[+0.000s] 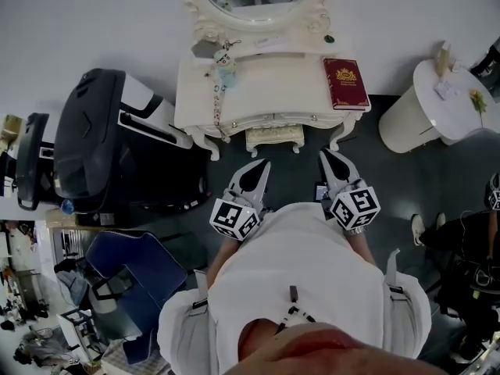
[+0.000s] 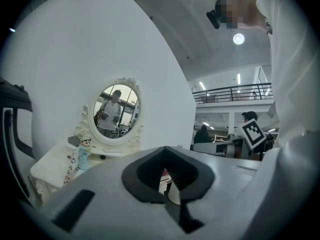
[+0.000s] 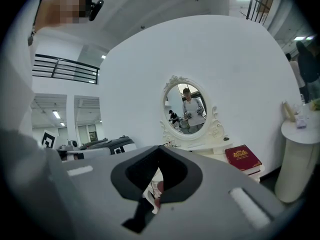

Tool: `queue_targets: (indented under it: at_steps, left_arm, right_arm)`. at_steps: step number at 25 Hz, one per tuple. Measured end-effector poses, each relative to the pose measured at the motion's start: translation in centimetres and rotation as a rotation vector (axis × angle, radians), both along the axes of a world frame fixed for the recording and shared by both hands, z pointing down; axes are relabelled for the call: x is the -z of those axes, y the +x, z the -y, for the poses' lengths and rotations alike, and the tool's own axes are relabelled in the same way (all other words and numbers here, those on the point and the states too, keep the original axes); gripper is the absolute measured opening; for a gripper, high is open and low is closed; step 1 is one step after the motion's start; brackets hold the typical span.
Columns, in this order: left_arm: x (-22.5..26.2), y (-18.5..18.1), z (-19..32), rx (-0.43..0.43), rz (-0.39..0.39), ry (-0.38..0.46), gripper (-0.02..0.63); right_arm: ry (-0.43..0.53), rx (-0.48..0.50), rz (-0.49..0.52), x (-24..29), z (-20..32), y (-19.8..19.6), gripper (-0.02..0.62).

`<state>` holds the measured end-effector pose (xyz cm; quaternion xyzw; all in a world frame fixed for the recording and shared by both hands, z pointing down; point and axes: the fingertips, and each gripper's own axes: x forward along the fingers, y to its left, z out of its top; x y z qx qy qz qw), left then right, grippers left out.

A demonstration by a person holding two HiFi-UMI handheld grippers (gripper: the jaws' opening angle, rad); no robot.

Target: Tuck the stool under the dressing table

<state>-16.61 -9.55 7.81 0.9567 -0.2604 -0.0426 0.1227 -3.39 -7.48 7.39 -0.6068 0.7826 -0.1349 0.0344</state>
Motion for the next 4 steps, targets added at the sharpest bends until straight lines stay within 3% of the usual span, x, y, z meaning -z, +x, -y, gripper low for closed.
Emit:
queue_targets:
  at_steps: [4]
  left_arm:
    - [0.1,1.1,0.3,0.021,0.001,-0.014,0.008]
  right_arm:
    - [-0.018,-0.008,0.012,-0.7,-0.6,1.8,0.008]
